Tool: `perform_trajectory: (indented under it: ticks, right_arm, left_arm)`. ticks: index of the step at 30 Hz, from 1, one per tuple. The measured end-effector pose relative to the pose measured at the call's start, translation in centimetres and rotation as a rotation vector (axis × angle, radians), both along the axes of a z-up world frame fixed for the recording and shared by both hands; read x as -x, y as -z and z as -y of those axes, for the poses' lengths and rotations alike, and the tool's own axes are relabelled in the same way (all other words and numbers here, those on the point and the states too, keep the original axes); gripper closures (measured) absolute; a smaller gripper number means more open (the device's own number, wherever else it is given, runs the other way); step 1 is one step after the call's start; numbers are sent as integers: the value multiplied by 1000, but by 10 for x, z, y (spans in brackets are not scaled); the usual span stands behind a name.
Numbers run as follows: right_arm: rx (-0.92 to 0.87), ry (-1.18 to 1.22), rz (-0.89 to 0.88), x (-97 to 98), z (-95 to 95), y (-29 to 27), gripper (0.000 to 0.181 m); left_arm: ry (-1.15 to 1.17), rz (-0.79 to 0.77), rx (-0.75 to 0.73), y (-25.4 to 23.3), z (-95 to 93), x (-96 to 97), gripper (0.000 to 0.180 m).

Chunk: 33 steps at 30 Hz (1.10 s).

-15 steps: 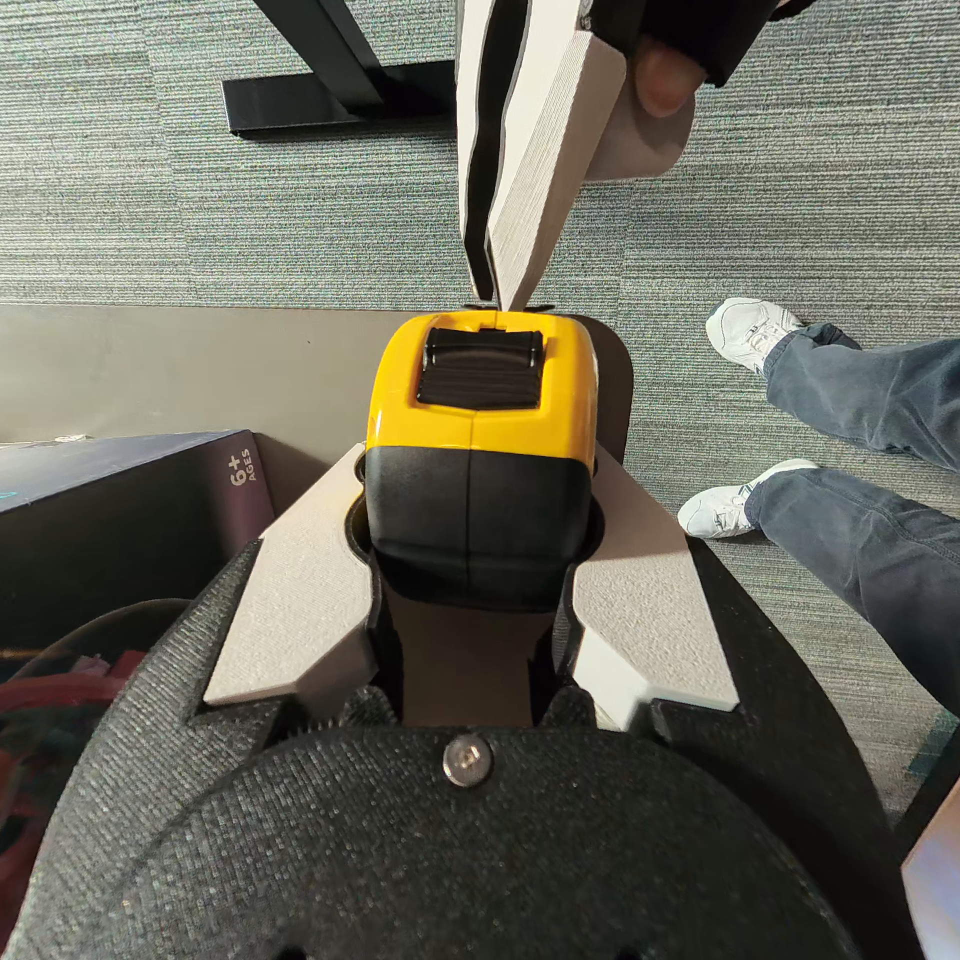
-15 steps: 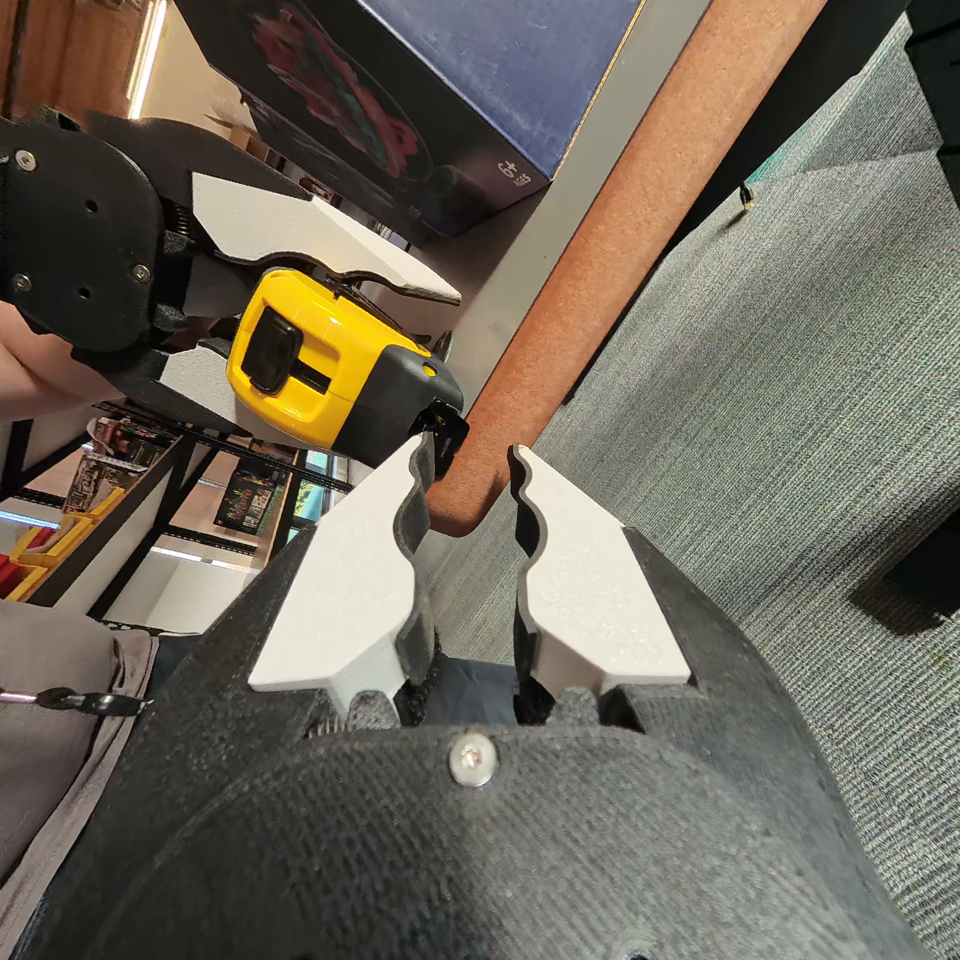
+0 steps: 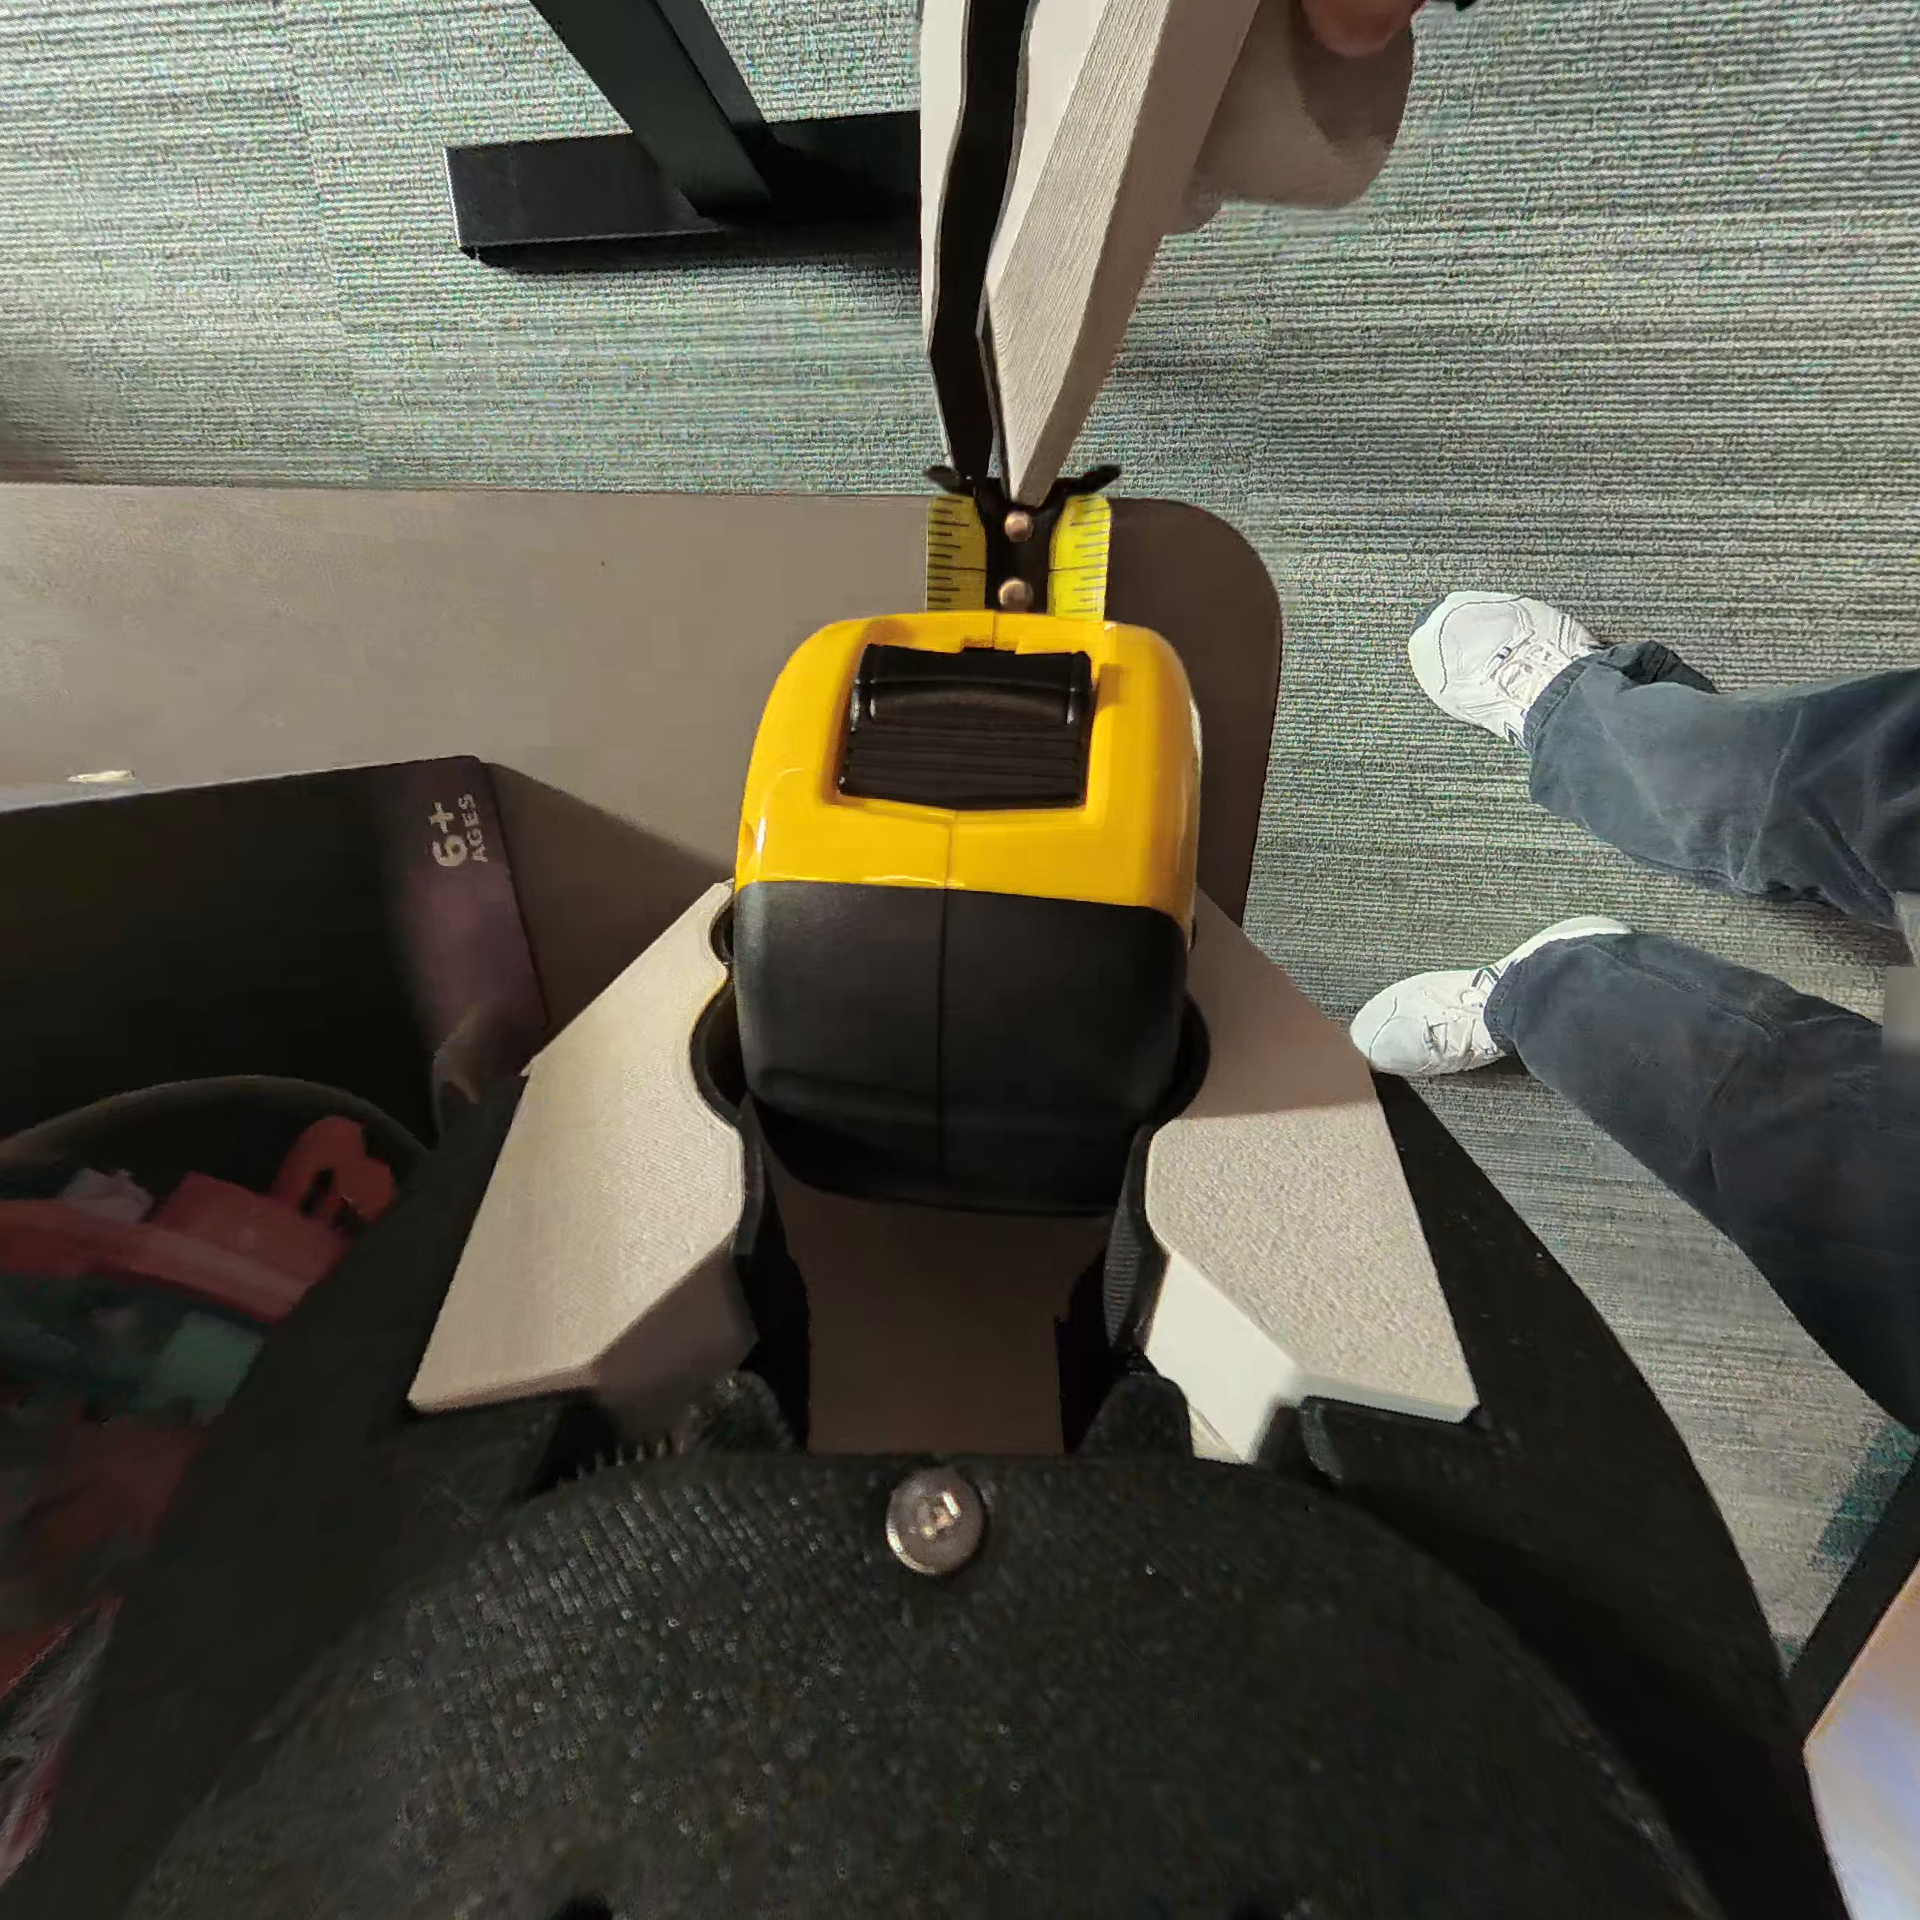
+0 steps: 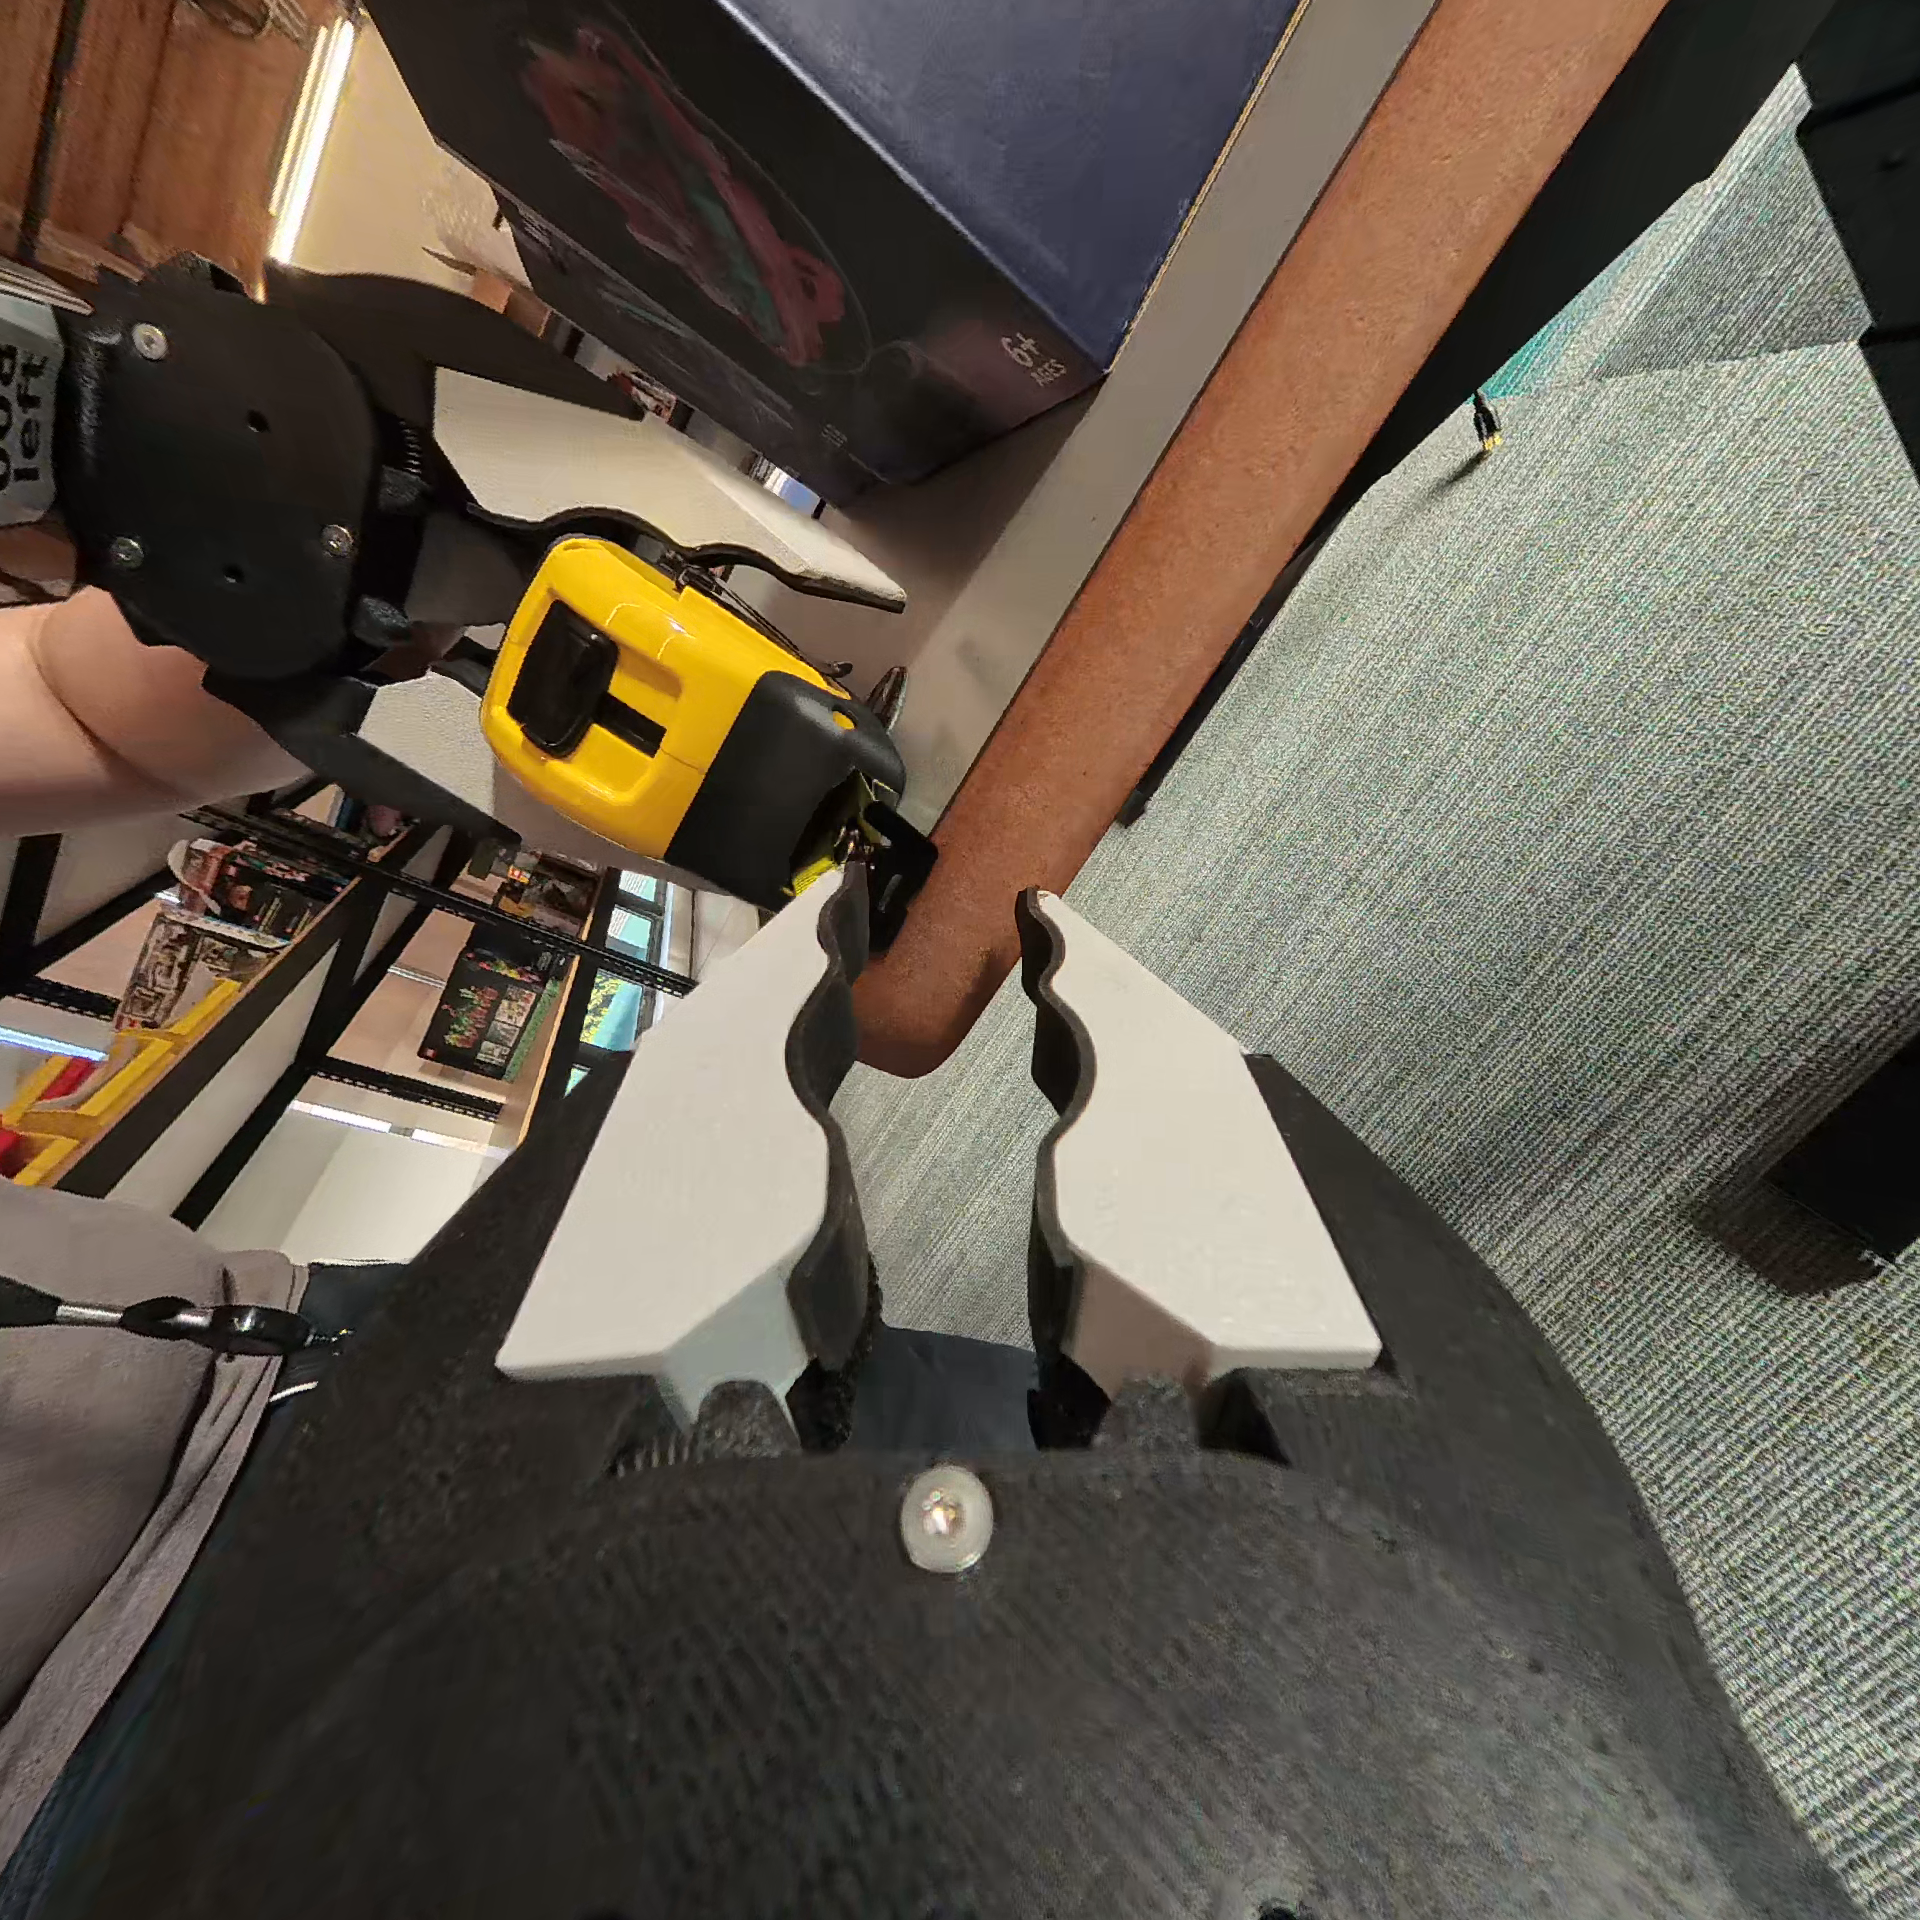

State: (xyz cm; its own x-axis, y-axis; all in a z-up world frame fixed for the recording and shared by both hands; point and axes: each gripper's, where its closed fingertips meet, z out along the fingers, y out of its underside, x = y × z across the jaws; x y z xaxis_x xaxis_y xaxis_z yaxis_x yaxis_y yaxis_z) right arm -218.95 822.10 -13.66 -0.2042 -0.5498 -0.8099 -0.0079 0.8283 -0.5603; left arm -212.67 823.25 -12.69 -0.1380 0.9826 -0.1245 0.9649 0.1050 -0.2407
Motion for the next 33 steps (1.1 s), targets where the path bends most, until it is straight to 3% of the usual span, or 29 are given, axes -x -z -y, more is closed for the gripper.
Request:
perform_trajectory:
  ticks: [33]
  right_arm:
    - [30,38,30,0,0,-2,153]
  left_arm:
    - [-26,-19,21,-2,0,-13,109]
